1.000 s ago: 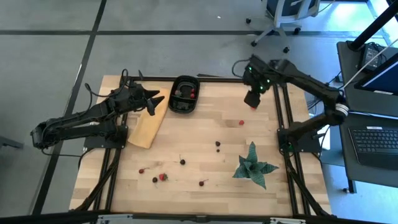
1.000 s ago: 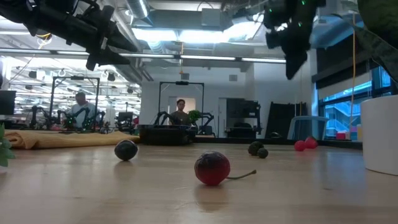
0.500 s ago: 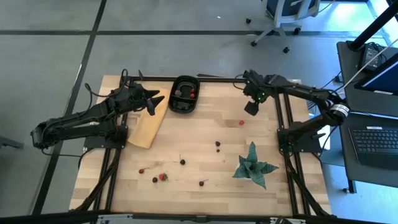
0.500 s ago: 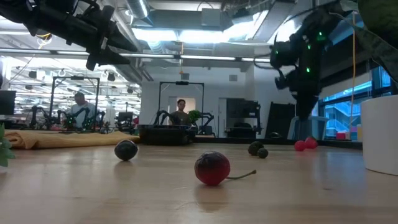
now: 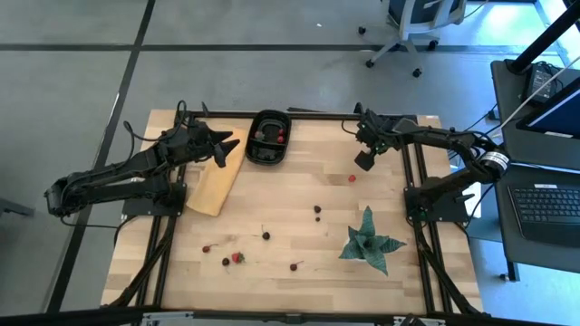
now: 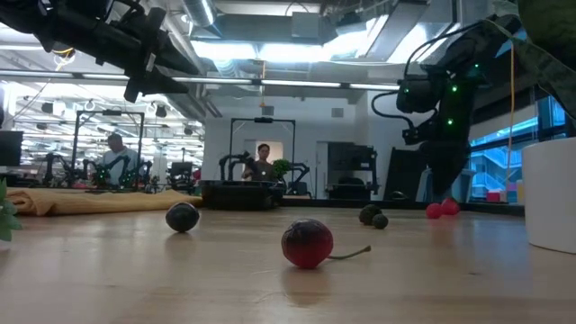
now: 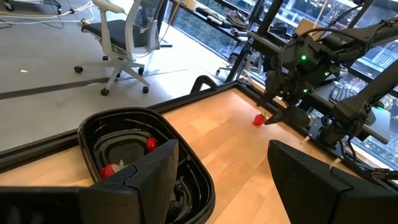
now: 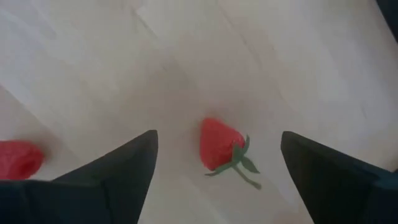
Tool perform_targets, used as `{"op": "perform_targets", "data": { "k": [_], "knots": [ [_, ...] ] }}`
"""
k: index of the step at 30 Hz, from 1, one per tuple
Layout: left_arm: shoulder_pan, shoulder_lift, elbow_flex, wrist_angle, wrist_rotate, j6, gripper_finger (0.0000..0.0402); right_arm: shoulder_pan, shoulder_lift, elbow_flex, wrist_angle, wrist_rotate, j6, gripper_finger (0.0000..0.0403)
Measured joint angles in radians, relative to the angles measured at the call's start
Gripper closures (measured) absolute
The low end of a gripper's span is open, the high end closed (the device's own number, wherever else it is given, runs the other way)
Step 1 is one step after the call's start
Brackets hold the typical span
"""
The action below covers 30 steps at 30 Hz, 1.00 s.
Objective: Pick and placing Produce into tupperware
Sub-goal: Put the top red strawberry into the black bin
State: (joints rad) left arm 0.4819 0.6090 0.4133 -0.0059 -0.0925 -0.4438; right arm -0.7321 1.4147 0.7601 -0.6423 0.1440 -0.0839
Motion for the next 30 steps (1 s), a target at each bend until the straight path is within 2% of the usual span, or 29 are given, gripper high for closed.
{"op": "perform_targets", "data": {
  "k": [6, 18, 23, 30],
  "knots": [
    [0.000, 0.000, 0.000, 0.000, 0.000, -0.001, 0.0162, -0.002, 0.016, 0.000, 0.023, 0.021, 0.005, 0.0062],
    [0.000, 0.000, 0.000, 0.000, 0.000, -0.024, 0.0162, -0.004, 0.170, 0.006, 0.019, 0.019, 0.025, 0.0065],
    [0.000, 0.000, 0.000, 0.000, 0.000, -0.026, 0.0162, -0.004, 0.199, 0.008, 0.012, 0.012, 0.025, 0.0090],
    [0.000, 0.000, 0.000, 0.000, 0.000, -0.026, 0.0162, -0.003, 0.184, 0.003, 0.009, 0.005, 0.031, 0.0151]
  ]
}}
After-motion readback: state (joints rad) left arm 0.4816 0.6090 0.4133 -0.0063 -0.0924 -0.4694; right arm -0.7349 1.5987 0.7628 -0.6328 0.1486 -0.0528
